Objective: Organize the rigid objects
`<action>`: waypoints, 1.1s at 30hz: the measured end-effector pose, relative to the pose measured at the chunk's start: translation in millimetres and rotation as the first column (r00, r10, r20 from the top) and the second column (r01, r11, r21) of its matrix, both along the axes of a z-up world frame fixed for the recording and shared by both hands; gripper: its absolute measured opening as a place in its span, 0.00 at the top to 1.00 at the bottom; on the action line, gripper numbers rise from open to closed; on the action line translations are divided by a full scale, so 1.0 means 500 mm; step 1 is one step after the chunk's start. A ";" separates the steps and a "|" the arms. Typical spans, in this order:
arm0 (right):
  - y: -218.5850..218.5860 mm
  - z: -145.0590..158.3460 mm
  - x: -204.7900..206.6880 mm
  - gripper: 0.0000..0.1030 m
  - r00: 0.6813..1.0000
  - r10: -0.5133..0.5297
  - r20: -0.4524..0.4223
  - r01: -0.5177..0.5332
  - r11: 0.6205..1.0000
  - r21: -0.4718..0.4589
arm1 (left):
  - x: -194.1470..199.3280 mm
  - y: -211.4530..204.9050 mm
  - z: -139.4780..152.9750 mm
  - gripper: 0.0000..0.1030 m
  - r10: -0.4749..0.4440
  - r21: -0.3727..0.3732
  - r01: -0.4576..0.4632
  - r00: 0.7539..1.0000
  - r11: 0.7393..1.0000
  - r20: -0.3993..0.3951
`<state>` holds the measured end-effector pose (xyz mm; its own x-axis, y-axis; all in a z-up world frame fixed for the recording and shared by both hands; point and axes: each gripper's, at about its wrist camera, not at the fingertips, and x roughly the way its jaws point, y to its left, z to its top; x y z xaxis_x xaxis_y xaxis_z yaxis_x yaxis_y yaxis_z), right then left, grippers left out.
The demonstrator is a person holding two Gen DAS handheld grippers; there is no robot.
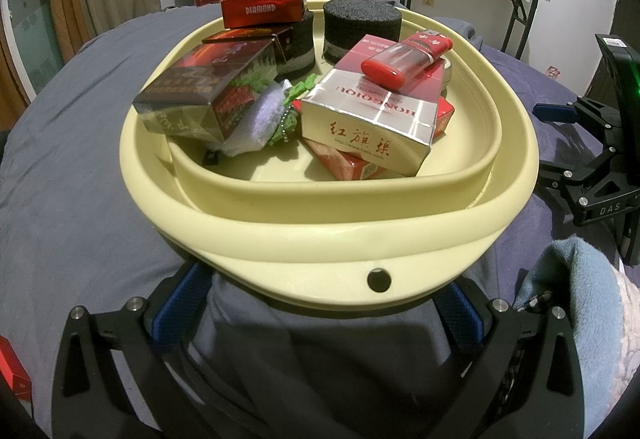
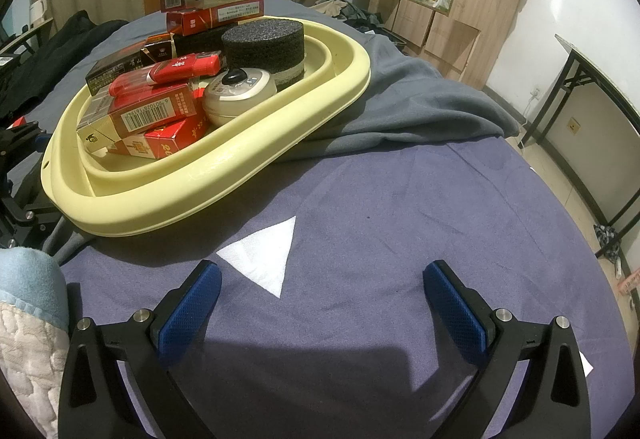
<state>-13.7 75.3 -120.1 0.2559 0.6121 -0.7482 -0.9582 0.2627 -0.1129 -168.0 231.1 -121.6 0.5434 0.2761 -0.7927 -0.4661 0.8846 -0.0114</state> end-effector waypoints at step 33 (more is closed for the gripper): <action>0.000 0.000 0.000 0.00 1.000 0.000 0.000 0.000 1.000 0.000 | 0.001 -0.005 0.001 0.00 0.000 0.005 0.000 1.000 1.000 -0.004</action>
<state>-13.7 75.4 -120.2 0.2559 0.6121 -0.7482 -0.9583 0.2627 -0.1129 -167.5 228.7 -120.9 0.5401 0.2802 -0.7936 -0.4662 0.8847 -0.0049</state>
